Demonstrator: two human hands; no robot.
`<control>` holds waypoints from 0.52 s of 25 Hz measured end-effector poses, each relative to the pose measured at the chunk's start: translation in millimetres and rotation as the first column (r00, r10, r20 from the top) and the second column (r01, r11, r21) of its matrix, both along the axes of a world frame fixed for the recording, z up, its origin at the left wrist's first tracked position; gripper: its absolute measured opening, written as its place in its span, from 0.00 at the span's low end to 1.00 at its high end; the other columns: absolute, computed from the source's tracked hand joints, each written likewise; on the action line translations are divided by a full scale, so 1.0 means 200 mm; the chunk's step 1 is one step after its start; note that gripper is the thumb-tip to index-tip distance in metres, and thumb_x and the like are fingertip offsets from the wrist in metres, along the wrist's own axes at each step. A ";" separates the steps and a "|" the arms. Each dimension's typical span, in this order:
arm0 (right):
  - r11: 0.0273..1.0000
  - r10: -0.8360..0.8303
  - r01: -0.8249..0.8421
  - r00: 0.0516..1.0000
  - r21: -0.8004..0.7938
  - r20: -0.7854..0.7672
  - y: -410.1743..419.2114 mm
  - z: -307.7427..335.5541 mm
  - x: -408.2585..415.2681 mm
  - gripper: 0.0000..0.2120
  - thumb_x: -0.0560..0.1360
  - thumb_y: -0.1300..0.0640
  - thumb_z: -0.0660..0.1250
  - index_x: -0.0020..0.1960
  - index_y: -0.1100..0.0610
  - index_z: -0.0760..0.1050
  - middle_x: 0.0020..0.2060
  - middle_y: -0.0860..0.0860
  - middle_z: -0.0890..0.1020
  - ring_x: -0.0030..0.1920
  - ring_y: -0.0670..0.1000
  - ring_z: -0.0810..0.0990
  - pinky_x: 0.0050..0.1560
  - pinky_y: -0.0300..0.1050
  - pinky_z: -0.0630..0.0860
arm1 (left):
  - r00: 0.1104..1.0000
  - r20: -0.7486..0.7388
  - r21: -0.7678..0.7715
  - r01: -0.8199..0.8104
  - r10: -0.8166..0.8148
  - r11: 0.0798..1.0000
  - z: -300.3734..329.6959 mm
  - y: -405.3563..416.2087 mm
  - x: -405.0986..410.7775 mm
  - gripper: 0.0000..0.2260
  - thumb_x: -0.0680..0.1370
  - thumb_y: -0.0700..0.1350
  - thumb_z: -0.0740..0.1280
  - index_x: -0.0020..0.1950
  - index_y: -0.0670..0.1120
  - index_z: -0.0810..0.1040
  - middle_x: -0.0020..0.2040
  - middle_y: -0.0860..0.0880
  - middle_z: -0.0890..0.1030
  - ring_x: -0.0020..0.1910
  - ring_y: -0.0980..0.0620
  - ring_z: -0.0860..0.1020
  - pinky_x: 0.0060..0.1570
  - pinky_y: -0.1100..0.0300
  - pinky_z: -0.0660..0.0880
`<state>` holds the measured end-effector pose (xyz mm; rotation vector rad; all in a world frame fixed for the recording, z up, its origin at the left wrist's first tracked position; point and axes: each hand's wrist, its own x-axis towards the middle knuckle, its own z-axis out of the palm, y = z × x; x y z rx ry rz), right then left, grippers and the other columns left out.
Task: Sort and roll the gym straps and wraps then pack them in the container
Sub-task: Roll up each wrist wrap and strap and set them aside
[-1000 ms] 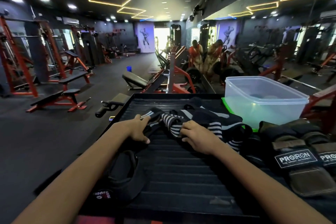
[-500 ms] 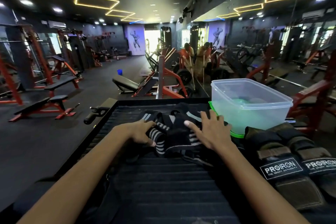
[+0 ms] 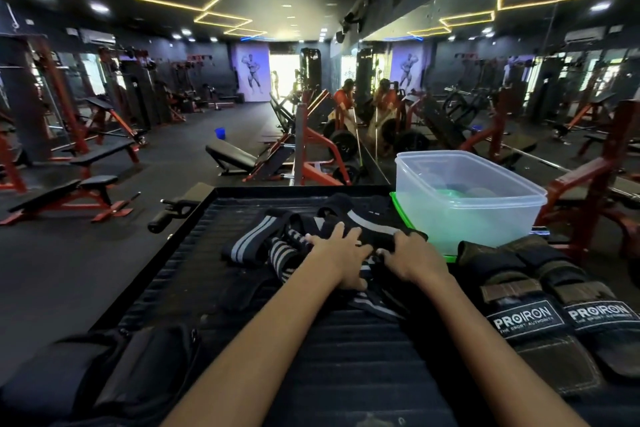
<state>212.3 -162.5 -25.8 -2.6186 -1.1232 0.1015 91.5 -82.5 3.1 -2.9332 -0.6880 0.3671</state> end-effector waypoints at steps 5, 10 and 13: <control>0.953 0.092 -0.023 0.972 0.304 -0.216 -0.01 0.04 0.03 0.20 0.76 0.40 0.63 0.52 0.57 0.76 0.51 0.55 0.80 0.53 0.56 0.78 0.54 0.49 0.74 | 0.958 -0.055 0.148 -0.272 0.283 0.951 -0.03 0.07 -0.05 0.28 0.80 0.46 0.63 0.77 0.53 0.55 0.78 0.44 0.36 0.75 0.33 0.35 0.63 0.21 0.46; 0.983 0.045 -0.043 0.999 0.178 -0.008 -0.02 -0.05 0.09 0.20 0.77 0.45 0.65 0.62 0.58 0.70 0.61 0.59 0.73 0.62 0.61 0.71 0.61 0.53 0.70 | 0.871 0.073 0.210 -0.490 0.487 0.846 -0.11 0.09 -0.12 0.28 0.79 0.46 0.64 0.77 0.53 0.56 0.76 0.41 0.31 0.72 0.30 0.32 0.61 0.21 0.39; 0.993 0.083 -0.079 0.996 0.085 -0.033 -0.01 -0.13 0.12 0.27 0.78 0.46 0.63 0.73 0.53 0.60 0.69 0.61 0.66 0.69 0.63 0.64 0.68 0.55 0.64 | 0.847 0.134 0.152 -0.530 0.514 0.834 -0.17 0.10 -0.16 0.34 0.80 0.48 0.63 0.79 0.56 0.45 0.75 0.41 0.27 0.73 0.31 0.31 0.60 0.20 0.40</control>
